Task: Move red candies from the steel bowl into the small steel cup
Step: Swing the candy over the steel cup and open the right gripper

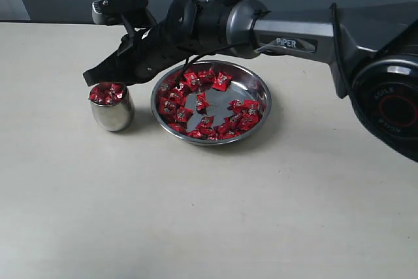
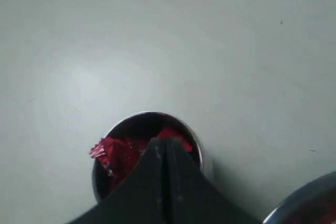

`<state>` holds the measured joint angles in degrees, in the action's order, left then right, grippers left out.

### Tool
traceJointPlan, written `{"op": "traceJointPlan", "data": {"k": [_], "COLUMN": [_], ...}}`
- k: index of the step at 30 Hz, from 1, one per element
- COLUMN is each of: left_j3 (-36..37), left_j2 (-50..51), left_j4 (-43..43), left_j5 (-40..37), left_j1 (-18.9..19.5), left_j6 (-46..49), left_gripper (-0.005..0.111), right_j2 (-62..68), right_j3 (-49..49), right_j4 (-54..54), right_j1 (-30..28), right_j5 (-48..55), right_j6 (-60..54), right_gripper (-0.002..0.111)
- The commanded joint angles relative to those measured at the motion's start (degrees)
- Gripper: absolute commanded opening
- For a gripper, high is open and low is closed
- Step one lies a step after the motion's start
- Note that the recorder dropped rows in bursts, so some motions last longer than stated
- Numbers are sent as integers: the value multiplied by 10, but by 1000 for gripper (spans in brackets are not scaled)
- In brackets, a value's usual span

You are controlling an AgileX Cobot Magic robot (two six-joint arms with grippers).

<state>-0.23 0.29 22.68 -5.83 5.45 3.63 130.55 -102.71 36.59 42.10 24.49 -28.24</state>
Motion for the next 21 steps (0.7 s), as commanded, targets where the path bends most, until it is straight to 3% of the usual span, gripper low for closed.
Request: {"op": "traceJointPlan", "data": {"k": [1, 4, 12, 17, 21], "left_j3": [2, 2, 2, 2, 2], "left_j2": [-3, -3, -3, -3, -3], "left_j4": [6, 6, 6, 6, 6], "left_j5": [3, 3, 3, 3, 3], "left_j1": [1, 1, 1, 1, 1], "left_j6": [0, 0, 0, 0, 0], "left_gripper": [0, 0, 0, 0, 0], "right_j2": [0, 0, 0, -3, -11], "right_j3": [1, 1, 1, 1, 1], "right_j4": [2, 2, 2, -7, -23], "right_j1": [-1, -1, 0, -5, -31], "right_j5": [-21, -32, -32, -31, 26], "right_j6": [-5, -5, -6, -6, 18], "right_gripper": [-1, 0, 24, 25, 25]}}
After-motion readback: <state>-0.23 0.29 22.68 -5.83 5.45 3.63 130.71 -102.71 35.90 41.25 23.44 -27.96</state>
